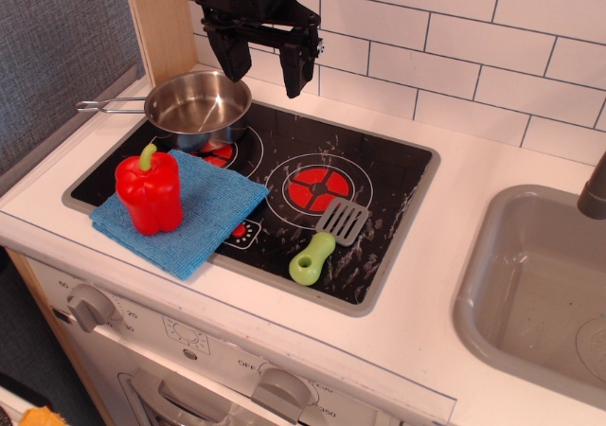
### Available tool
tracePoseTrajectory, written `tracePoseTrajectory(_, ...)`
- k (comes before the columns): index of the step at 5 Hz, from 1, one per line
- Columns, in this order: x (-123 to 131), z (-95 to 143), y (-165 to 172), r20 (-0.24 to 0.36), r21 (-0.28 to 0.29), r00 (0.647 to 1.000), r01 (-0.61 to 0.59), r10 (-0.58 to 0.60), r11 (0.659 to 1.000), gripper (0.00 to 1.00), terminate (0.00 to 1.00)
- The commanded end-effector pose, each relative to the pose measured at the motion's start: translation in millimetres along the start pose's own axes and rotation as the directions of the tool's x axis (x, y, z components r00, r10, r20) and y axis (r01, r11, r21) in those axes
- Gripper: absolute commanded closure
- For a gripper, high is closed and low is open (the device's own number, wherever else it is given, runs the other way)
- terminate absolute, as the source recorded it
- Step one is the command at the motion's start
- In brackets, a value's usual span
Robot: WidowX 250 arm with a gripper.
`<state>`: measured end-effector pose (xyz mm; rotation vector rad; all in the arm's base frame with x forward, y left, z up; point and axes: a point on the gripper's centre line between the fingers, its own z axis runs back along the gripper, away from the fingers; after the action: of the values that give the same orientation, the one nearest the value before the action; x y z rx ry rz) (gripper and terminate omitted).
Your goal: Place the red pepper into the silver pot
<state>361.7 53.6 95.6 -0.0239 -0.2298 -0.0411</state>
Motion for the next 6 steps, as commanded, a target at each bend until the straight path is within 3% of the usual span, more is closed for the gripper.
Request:
tracePoseTrajectory(1,0.0,0.0,0.0,0.0,0.0,1.0,0.0,0.0,1.0,0.0,0.0)
tracePoseTrajectory(3,-62.0,52.0,18.2,0.062,0.035,0.997,-0.043,0.041,0.998,0.0,0.0)
tracePoseTrajectory(4,-95.4,59.3,28.6,0.033,0.077,0.999,-0.038,0.036,0.996,0.0,0.0)
tracePoseTrajectory(5,-117.4,46.1,38.4,-0.036,0.094,0.998,-0.045,0.049,0.995,0.0,0.0)
tracePoseTrajectory(6,-117.4,27.7,46.1,-0.08,0.095,0.994,-0.069,0.077,0.993,0.0,0.0)
